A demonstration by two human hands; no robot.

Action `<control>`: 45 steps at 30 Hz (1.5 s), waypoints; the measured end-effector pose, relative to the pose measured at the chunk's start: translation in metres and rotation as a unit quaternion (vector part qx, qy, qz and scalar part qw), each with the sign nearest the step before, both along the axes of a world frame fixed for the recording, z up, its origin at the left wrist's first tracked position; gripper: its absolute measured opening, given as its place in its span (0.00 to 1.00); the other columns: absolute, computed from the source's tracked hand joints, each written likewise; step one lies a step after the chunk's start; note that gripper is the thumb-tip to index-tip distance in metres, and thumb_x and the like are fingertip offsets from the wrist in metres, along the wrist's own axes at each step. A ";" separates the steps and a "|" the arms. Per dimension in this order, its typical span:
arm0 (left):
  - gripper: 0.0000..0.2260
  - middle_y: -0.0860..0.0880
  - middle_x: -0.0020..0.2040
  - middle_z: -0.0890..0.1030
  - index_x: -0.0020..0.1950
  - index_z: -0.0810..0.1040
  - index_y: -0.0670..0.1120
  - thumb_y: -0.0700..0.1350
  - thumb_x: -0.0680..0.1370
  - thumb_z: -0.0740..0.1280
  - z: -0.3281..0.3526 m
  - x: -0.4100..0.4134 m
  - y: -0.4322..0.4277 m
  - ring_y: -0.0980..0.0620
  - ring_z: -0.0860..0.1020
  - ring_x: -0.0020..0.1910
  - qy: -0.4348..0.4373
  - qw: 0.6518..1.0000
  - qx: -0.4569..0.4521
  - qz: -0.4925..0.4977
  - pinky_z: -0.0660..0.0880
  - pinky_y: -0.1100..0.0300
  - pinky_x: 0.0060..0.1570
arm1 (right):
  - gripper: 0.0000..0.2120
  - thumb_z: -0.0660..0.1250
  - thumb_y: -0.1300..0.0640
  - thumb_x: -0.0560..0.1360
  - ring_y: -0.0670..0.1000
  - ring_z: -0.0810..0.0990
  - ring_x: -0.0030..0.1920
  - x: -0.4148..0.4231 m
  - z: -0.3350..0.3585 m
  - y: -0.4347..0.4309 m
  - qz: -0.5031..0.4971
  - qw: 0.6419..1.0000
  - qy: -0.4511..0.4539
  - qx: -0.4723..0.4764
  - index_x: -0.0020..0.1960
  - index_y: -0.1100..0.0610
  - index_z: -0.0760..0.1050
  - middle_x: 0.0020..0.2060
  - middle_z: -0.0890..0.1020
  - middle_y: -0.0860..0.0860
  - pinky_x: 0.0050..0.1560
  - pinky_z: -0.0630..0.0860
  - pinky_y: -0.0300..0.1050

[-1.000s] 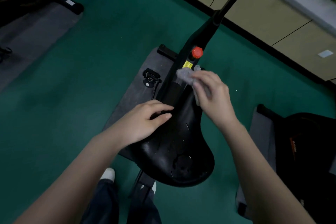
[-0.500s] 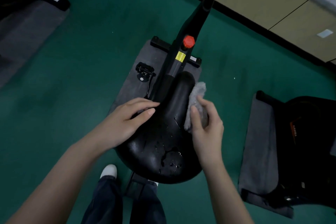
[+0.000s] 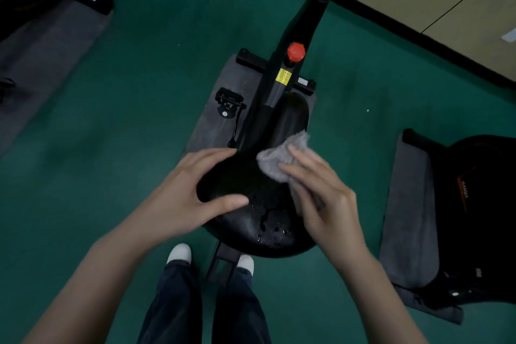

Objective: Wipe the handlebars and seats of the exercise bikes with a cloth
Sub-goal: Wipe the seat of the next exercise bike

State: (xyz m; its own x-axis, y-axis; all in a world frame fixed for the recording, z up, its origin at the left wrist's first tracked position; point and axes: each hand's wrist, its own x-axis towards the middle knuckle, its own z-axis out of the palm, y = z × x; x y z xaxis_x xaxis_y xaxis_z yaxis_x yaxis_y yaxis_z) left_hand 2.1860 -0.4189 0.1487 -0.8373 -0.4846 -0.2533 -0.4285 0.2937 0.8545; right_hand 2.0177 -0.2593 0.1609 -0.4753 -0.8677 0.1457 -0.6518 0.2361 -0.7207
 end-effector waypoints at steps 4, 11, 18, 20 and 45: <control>0.49 0.72 0.69 0.56 0.69 0.55 0.67 0.75 0.52 0.69 -0.001 0.008 0.005 0.69 0.54 0.71 -0.013 0.999 0.012 -0.037 0.53 0.68 0.68 | 0.12 0.66 0.67 0.76 0.51 0.71 0.70 0.013 -0.001 -0.015 -0.067 0.998 -0.011 -0.006 0.58 0.59 0.81 0.64 0.76 0.50 0.71 0.66 0.45; 0.54 0.66 0.71 0.58 0.70 0.57 0.62 0.68 0.49 0.78 -0.003 0.009 0.008 0.66 0.56 0.71 0.005 0.999 -0.018 -0.051 0.51 0.76 0.66 | 0.12 0.65 0.65 0.77 0.50 0.74 0.66 0.023 0.000 0.029 0.007 1.000 0.007 -0.011 0.58 0.59 0.81 0.61 0.79 0.52 0.69 0.68 0.43; 0.54 0.66 0.68 0.62 0.69 0.62 0.59 0.64 0.47 0.80 -0.003 0.007 0.007 0.61 0.61 0.70 0.005 0.999 -0.033 -0.039 0.55 0.72 0.67 | 0.12 0.66 0.66 0.76 0.43 0.76 0.63 0.010 -0.005 0.011 -0.165 0.984 -0.068 -0.007 0.58 0.60 0.81 0.57 0.81 0.54 0.65 0.70 0.34; 0.53 0.65 0.69 0.63 0.69 0.62 0.60 0.66 0.47 0.79 -0.004 0.007 0.008 0.60 0.62 0.70 0.005 0.999 -0.033 -0.035 0.57 0.65 0.68 | 0.12 0.66 0.66 0.76 0.40 0.75 0.63 0.016 -0.005 0.019 -0.140 0.988 -0.058 -0.019 0.58 0.59 0.81 0.57 0.81 0.53 0.63 0.68 0.29; 0.49 0.67 0.63 0.66 0.67 0.63 0.64 0.66 0.48 0.76 -0.010 0.010 0.013 0.71 0.65 0.63 0.047 0.998 -0.036 0.009 0.58 0.79 0.62 | 0.09 0.65 0.51 0.76 0.56 0.79 0.52 -0.011 -0.056 0.060 -0.250 0.882 -0.394 -0.062 0.55 0.46 0.80 0.54 0.83 0.51 0.47 0.76 0.48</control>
State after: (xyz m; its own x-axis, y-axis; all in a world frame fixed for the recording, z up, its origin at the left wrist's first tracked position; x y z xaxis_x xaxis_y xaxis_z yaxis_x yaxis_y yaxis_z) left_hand 2.1963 -0.4056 0.1384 -0.8468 -0.5136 -0.1386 -0.3536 0.3487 0.8679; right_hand 2.0068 -0.1995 0.1051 -0.7898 -0.5216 -0.3229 0.2272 0.2403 -0.9438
